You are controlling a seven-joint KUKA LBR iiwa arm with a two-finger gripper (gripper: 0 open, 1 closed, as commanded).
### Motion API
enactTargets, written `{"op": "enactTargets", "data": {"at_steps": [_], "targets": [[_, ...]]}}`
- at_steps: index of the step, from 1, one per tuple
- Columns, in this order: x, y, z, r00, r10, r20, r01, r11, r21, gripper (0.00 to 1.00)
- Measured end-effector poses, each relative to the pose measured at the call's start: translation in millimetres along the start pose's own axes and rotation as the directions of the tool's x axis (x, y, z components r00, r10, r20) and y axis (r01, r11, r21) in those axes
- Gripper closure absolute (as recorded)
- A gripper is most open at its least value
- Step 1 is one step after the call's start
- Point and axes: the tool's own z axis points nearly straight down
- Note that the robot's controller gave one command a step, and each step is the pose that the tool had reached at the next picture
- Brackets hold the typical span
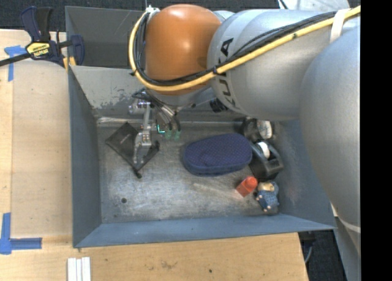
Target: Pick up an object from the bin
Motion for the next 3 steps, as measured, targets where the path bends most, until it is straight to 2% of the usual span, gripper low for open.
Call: {"op": "enactTargets", "data": {"at_steps": [1, 2, 3], "targets": [[-15.7, -61.9, 124.3, 0.995, -0.101, 0.014, 0.101, 0.995, -0.004, 0.0], [-20.2, -60.1, 117.3, 0.994, -0.101, 0.03, 0.101, 0.995, -0.005, 1.0], [-17.6, -46.5, -33.7, 0.99, -0.142, 0.019, 0.142, 0.99, -0.001, 1.0]]}}
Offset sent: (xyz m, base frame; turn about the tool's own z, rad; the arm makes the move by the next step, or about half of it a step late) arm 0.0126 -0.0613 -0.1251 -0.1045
